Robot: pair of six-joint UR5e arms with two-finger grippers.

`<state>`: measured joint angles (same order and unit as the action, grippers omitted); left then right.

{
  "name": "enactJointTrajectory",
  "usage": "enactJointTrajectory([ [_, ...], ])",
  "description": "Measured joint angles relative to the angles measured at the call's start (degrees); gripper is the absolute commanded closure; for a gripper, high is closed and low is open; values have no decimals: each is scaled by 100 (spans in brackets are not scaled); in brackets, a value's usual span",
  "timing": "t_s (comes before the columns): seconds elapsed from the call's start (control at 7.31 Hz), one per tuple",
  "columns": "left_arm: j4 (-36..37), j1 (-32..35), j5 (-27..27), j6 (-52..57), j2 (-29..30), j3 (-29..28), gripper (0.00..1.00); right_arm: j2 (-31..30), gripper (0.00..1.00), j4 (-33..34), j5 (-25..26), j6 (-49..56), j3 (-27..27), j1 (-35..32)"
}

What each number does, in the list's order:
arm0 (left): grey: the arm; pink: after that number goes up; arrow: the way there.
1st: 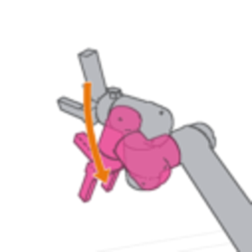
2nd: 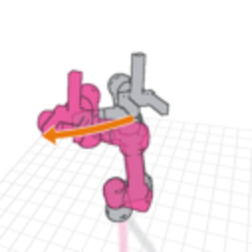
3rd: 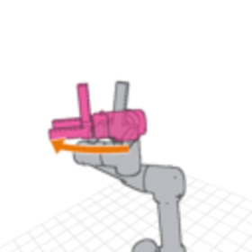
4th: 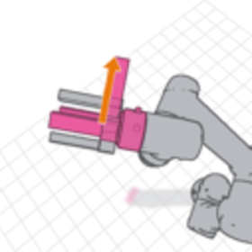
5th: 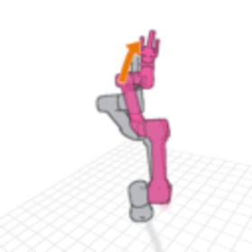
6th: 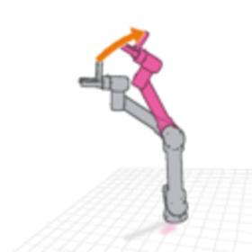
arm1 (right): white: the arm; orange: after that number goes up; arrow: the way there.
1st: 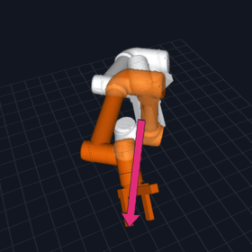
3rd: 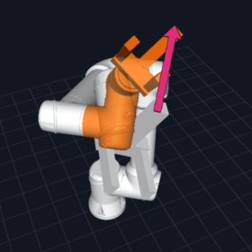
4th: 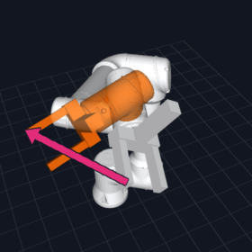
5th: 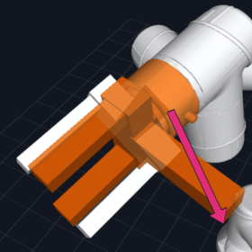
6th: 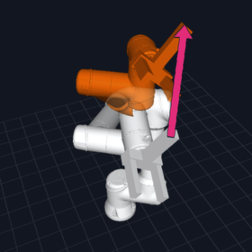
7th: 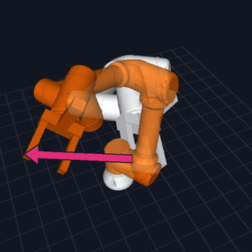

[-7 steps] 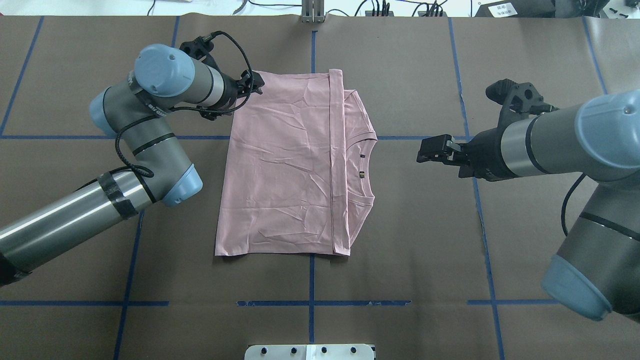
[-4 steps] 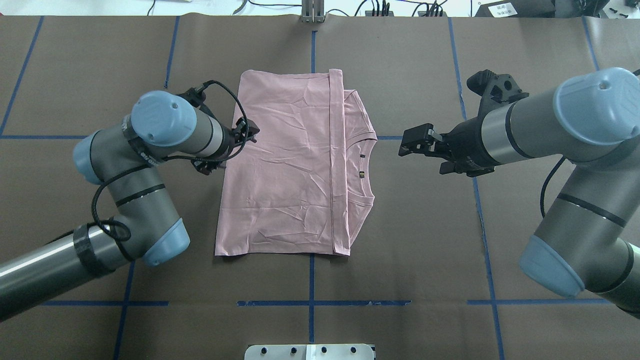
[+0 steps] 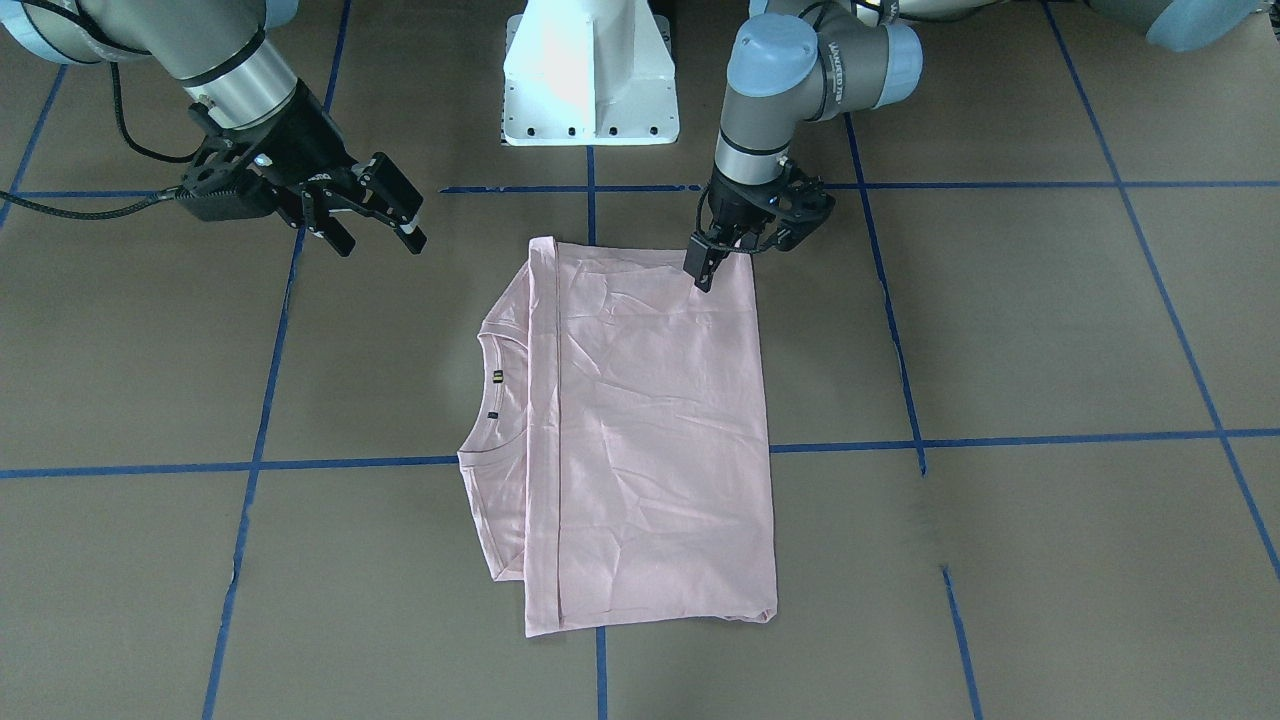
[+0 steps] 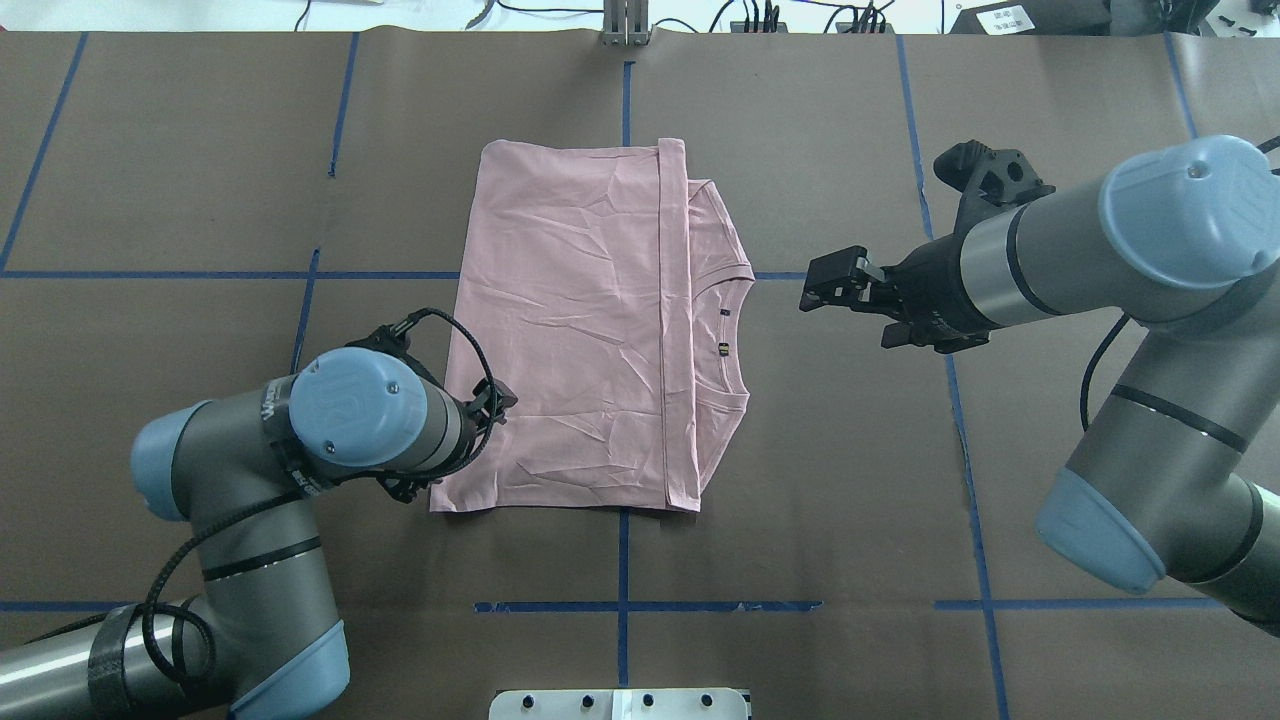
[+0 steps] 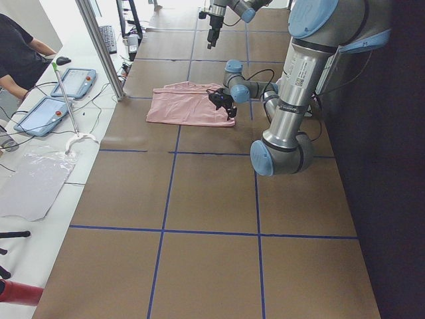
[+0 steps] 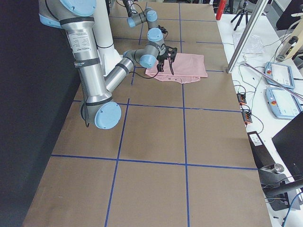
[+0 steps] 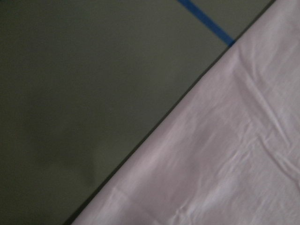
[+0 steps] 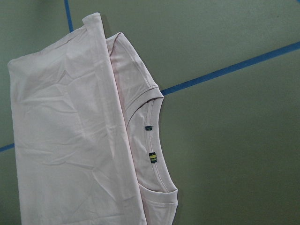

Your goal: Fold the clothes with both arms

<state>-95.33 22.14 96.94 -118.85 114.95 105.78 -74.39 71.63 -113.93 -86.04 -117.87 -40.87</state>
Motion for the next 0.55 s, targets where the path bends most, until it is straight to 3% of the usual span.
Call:
enactJointTrajectory([
  [0.55, 65, -172, -96, -163, -298, 161, 0, -5, 0, 0, -5, 0, -10, -6],
])
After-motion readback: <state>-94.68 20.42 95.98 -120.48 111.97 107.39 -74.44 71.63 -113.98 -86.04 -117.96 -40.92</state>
